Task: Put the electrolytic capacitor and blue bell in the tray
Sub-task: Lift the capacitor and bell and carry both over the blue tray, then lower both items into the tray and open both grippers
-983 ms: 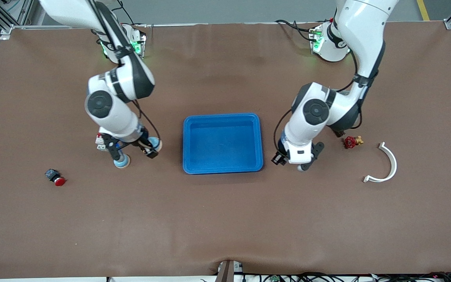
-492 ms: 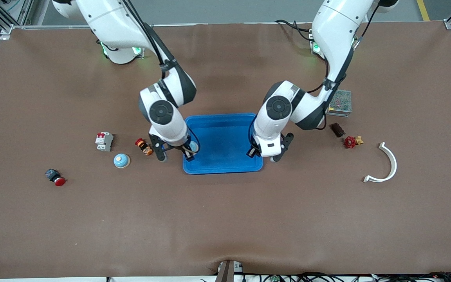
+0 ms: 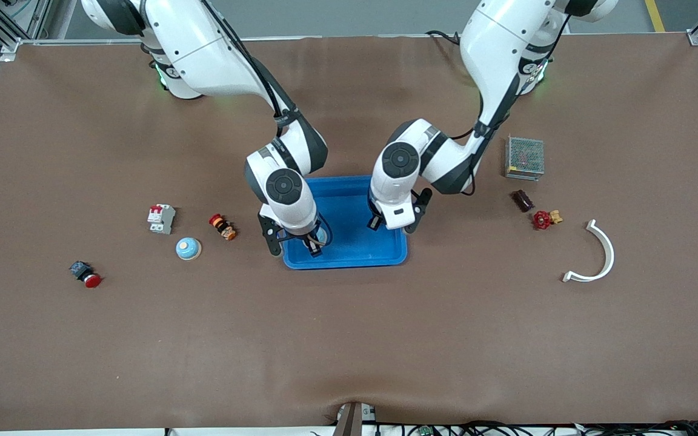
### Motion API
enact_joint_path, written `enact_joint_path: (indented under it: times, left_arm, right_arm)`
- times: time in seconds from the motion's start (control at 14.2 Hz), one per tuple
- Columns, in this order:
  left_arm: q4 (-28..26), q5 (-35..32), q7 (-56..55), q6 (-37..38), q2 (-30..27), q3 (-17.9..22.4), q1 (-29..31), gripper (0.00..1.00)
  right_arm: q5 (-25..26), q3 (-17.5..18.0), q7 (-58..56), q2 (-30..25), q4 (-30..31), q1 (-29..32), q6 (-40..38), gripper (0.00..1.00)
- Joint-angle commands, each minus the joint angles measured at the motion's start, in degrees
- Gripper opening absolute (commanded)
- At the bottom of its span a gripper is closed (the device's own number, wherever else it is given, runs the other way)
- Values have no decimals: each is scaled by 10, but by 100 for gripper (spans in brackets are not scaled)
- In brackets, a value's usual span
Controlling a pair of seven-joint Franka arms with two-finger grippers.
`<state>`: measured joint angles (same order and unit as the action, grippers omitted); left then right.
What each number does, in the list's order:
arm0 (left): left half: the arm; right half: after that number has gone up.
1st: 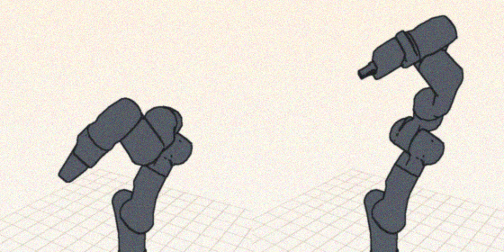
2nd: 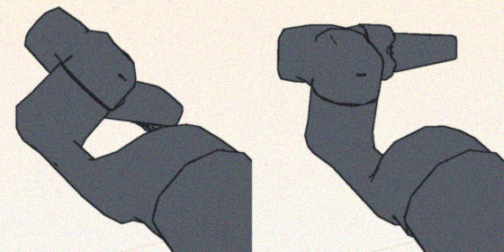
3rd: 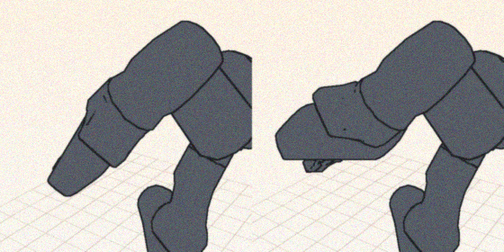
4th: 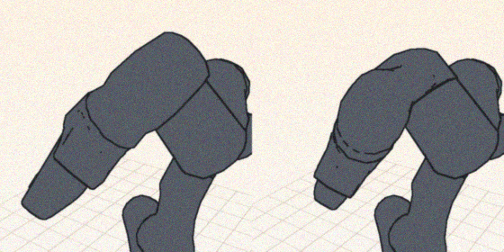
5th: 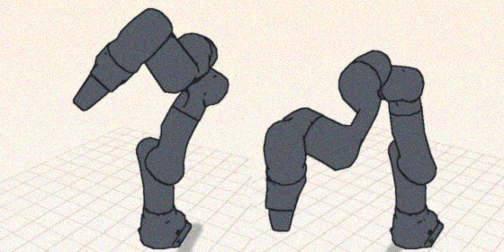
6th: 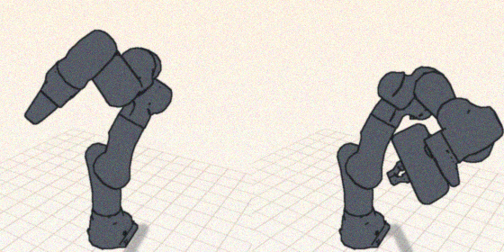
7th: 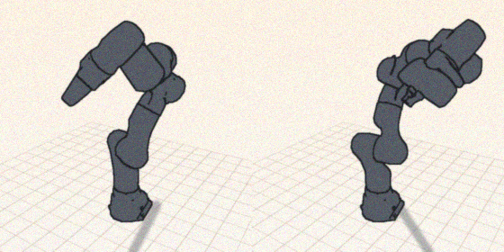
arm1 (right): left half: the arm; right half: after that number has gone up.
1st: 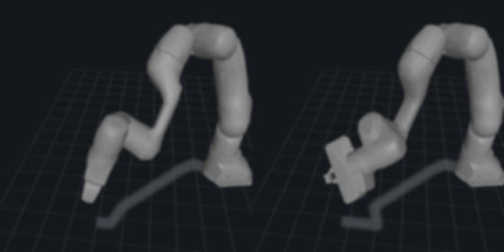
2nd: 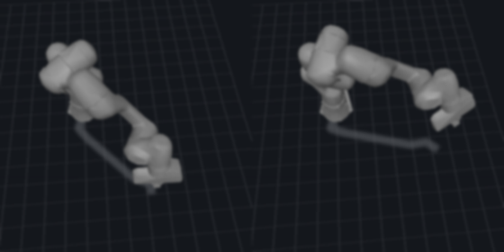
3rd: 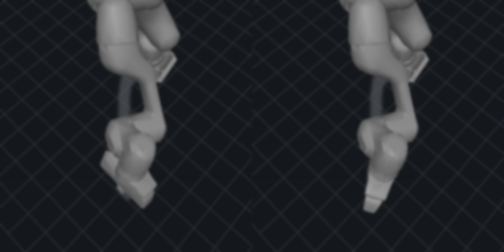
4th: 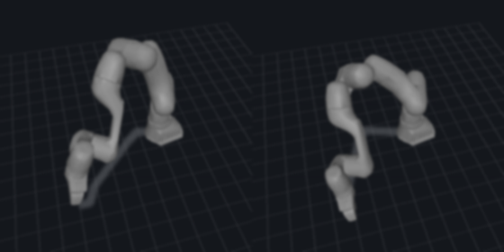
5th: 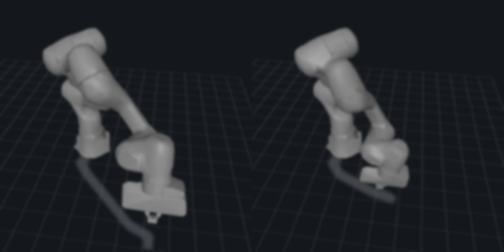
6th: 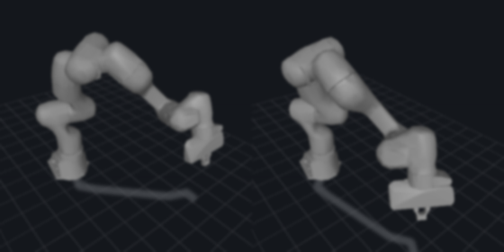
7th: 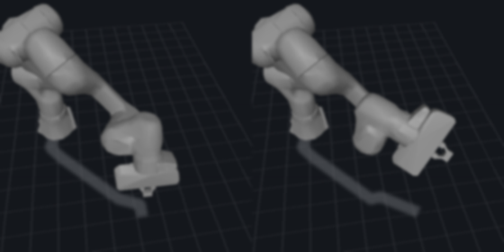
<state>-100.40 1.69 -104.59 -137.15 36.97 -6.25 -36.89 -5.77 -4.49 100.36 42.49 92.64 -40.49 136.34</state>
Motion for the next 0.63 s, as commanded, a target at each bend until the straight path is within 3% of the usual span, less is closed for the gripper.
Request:
enact_joint_path:
  times: [0.0, 0.07, 0.14, 0.21, 0.28, 0.35, 0.56]
  left_arm:
    - [11, 2, -39, 16, 16, 5, -8, 0]
    - [12, 2, -47, 18, 21, 5, -15, 6]
    - [11, 2, -48, 21, 24, 5, -17, 22]
    - [11, 2, -47, 34, 21, 5, -16, 49]
    - [13, 2, -48, 48, 20, 7, -15, 87]
    - [15, 1, -48, 55, 17, 10, -16, 100]
    - [20, -1, -32, 89, -8, 12, -5, 100]
  right_arm:
    - [13, -8, 20, 16, -22, -10, -9, 0]
    - [14, -8, 20, 19, -22, -11, -8, 0]
    - [15, -8, 21, 21, -22, -11, -7, 0]
    - [23, -8, 20, 22, -22, -11, -4, 15]
    - [37, -7, 21, 22, -22, -11, -2, 76]
    - [44, -7, 21, 22, -22, -11, -1, 100]
    - [52, -6, -1, 15, -27, -6, -10, 100]
